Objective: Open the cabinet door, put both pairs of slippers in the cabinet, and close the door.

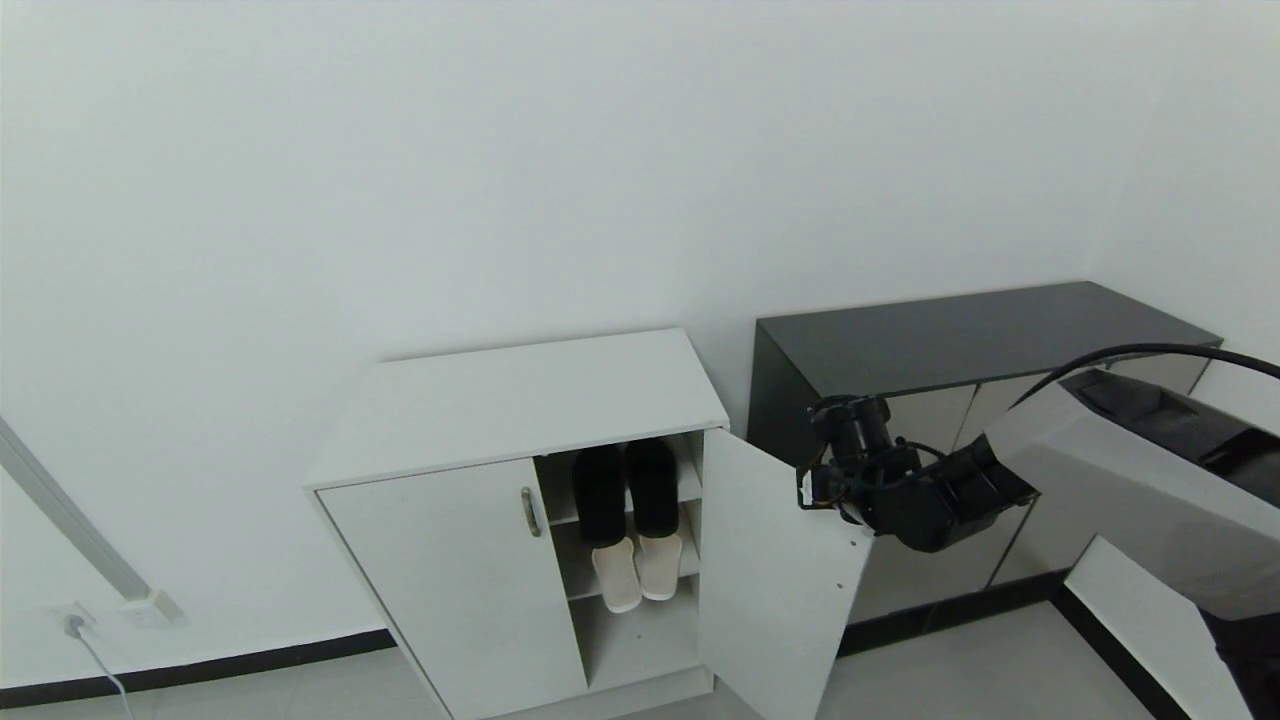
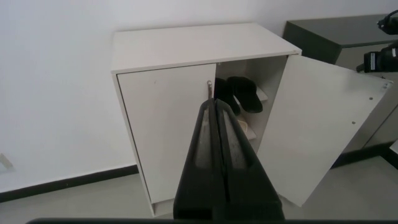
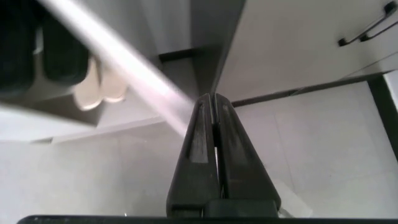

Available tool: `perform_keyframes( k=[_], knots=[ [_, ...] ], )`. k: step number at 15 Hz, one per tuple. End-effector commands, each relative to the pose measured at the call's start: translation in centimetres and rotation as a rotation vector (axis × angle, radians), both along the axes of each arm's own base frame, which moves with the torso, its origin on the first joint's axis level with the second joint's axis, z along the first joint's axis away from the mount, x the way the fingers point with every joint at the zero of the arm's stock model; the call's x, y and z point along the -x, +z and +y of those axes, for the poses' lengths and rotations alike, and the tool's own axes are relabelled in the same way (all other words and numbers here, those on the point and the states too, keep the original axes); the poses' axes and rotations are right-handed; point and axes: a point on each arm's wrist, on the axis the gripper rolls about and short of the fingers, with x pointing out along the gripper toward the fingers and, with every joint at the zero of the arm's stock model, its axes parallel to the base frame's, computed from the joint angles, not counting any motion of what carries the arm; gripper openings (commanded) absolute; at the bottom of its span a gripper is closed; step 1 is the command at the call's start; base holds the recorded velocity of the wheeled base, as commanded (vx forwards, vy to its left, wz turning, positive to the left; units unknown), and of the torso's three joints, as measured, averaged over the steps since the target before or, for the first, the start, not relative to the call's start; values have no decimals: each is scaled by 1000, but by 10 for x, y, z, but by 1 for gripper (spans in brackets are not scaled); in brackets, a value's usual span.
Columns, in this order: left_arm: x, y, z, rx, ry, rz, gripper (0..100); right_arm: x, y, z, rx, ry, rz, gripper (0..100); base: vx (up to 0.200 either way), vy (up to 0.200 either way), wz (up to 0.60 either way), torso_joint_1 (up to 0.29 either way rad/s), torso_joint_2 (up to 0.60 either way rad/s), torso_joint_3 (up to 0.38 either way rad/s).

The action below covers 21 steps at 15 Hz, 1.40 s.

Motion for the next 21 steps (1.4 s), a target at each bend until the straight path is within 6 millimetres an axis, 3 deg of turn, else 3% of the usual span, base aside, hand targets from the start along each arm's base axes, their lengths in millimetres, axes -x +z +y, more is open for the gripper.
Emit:
perform_keyframes(
  k=[1,5,9,14,18,21],
  knots=[
    [0,0,0,0,0,1,0,24,14,18,-4,57,-6,0,0,0,0,0,0,0],
    [0,0,0,3,2,1,0,63,32,47,-35,146,-12,0,0,0,0,0,0,0],
    [0,0,0,3,2,1,0,76,44,47,-45,164,-21,0,0,0,0,0,0,0],
    [0,0,0,3,2,1,0,64,33,34,-36,123,-2,0,0,0,0,0,0,0],
    [0,0,0,5,3,1,0,44,17,23,-32,77,-2,0,0,0,0,0,0,0],
    [0,0,0,5,3,1,0,22,11,2,-34,9,-10,0,0,0,0,0,0,0]
  ],
)
